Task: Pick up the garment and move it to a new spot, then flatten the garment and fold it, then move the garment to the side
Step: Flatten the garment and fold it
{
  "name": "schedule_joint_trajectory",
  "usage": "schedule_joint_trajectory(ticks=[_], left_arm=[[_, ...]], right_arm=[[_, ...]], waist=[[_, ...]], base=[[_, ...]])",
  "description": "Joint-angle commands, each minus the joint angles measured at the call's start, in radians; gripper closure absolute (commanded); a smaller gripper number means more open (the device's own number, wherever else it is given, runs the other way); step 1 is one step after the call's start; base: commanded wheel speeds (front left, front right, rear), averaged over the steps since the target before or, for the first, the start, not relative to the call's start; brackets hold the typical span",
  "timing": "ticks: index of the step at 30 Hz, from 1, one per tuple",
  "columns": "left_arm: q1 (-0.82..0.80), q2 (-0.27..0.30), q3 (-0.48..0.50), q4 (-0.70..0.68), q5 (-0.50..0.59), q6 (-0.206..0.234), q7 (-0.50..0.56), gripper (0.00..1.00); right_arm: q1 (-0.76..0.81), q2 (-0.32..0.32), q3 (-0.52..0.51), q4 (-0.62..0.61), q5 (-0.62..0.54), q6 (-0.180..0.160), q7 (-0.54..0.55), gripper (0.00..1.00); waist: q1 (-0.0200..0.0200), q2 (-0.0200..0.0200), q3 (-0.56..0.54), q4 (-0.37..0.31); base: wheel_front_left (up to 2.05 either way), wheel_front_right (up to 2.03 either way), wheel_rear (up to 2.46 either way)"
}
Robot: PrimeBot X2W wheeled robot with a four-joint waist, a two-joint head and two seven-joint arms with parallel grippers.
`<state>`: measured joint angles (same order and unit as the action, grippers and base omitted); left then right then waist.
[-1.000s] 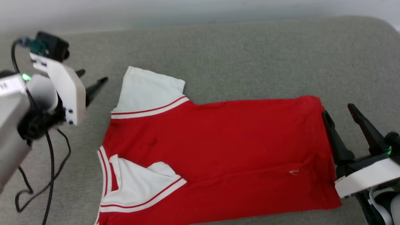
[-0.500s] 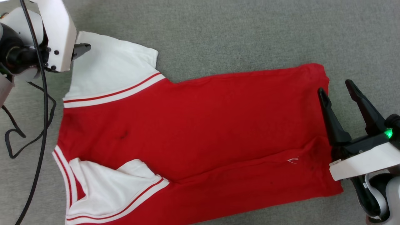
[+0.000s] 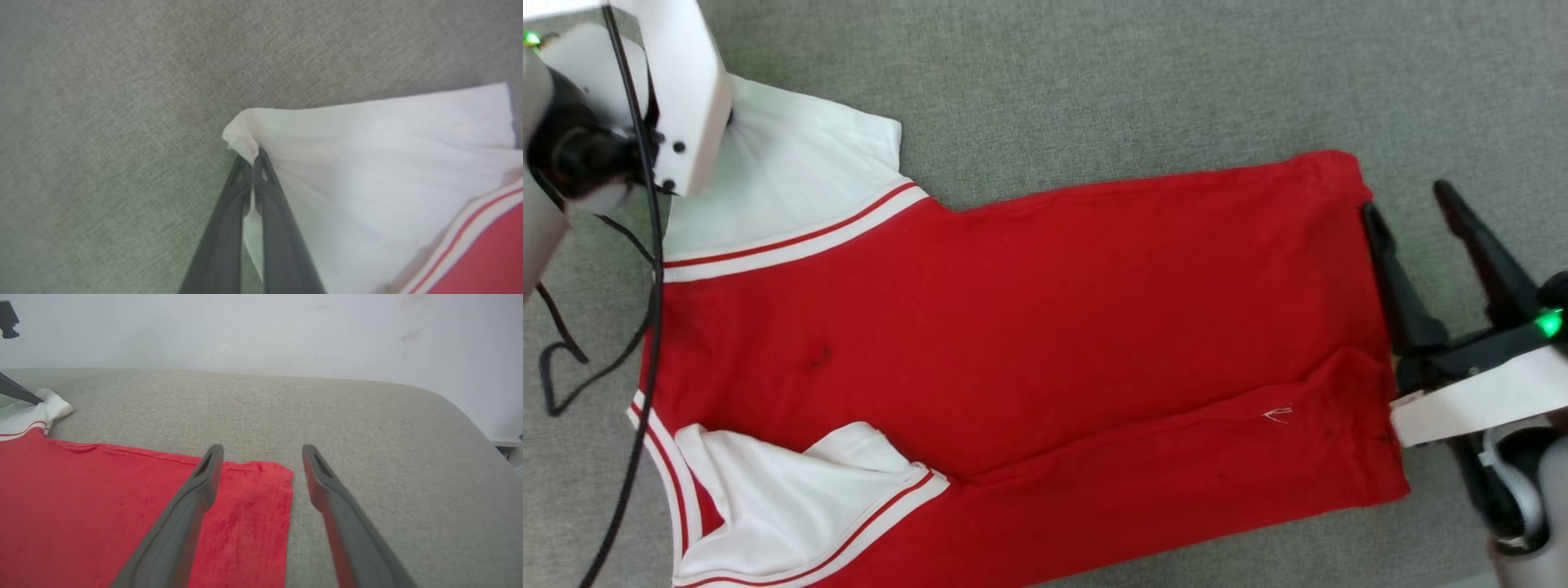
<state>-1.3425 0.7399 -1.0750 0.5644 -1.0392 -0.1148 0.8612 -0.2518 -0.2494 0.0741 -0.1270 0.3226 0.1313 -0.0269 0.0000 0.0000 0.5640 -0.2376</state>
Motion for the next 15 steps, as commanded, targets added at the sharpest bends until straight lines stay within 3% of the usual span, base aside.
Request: schedule_joint_trajectory(ticks=[1,4,8,15], left_arm=[[0.071,-0.004,-0.034,0.020,0.010,-0.004,-0.008,1.00],[0.069,-0.013,-0.023,0.004,0.010,-0.009,-0.078,1.00],[0.072,-0.020,-0.018,-0.027,0.013,-0.013,-0.162,1.00],[0.096,-0.029,-0.034,-0.104,0.010,-0.015,-0.266,1.00]], right_arm=[[-0.019,-0.021,-0.013,-0.003,0.003,-0.001,0.004,0.00],[-0.040,-0.066,-0.029,-0.015,0.009,-0.001,0.048,0.00],[-0.091,-0.168,-0.018,-0.017,0.059,-0.001,0.198,0.00],[-0.219,-0.344,0.073,0.056,0.240,-0.001,0.617,0.00]], waist=[[0.0000,0.0000,-0.019,0.009],[0.0000,0.0000,-0.054,0.025],[0.0000,0.0000,-0.099,0.056],[0.0000,0.0000,-0.141,0.109]], base=[[0.00,0.00,0.00],[0.00,0.00,0.00],[0.00,0.00,0.00],[0.00,0.00,0.00]])
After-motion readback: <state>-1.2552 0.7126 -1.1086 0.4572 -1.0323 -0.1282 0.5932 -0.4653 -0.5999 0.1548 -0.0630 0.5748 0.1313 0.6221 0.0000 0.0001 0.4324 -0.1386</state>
